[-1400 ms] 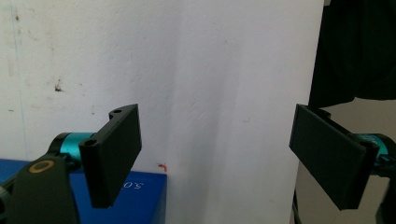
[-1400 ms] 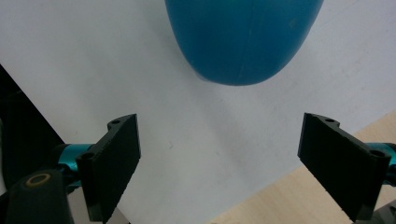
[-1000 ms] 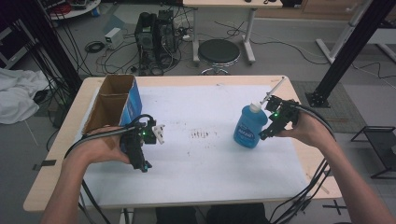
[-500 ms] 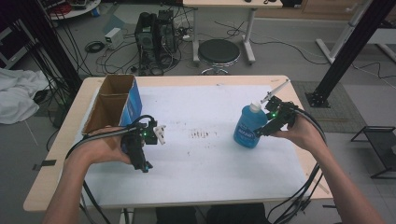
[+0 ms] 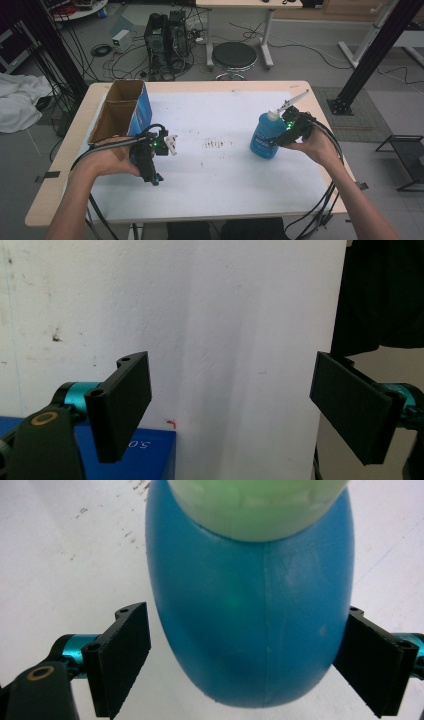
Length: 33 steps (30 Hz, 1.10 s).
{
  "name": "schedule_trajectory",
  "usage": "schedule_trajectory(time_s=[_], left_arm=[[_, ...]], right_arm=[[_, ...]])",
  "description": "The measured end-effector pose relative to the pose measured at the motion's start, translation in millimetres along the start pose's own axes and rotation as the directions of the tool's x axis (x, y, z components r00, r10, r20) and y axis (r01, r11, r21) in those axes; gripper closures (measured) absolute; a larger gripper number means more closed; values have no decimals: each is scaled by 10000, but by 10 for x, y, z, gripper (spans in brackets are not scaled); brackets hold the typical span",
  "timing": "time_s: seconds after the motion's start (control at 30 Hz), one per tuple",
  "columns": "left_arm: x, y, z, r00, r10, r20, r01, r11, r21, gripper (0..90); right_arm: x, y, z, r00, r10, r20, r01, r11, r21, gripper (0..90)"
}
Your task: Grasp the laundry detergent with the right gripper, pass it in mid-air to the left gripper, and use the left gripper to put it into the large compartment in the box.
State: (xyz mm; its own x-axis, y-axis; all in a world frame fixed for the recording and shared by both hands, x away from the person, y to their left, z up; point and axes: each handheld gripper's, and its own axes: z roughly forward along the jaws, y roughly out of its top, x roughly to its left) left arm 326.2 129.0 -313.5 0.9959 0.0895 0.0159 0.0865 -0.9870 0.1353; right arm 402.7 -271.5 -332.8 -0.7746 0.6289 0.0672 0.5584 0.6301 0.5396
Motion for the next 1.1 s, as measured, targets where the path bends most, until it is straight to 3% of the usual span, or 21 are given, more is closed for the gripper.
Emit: schedule_trajectory(time_s=[0.2,1.1], left_arm=[[3,-9,5,10000,33,-1,-33,10000,32,169],[12,-14,40,10000,-17,38,17,10000,-30,169]], right_arm=[[6,-29,41,9996,-238,137,245,9985,-497,123],[19,-103,168,9988,-188,462,227,9961,-854,150]])
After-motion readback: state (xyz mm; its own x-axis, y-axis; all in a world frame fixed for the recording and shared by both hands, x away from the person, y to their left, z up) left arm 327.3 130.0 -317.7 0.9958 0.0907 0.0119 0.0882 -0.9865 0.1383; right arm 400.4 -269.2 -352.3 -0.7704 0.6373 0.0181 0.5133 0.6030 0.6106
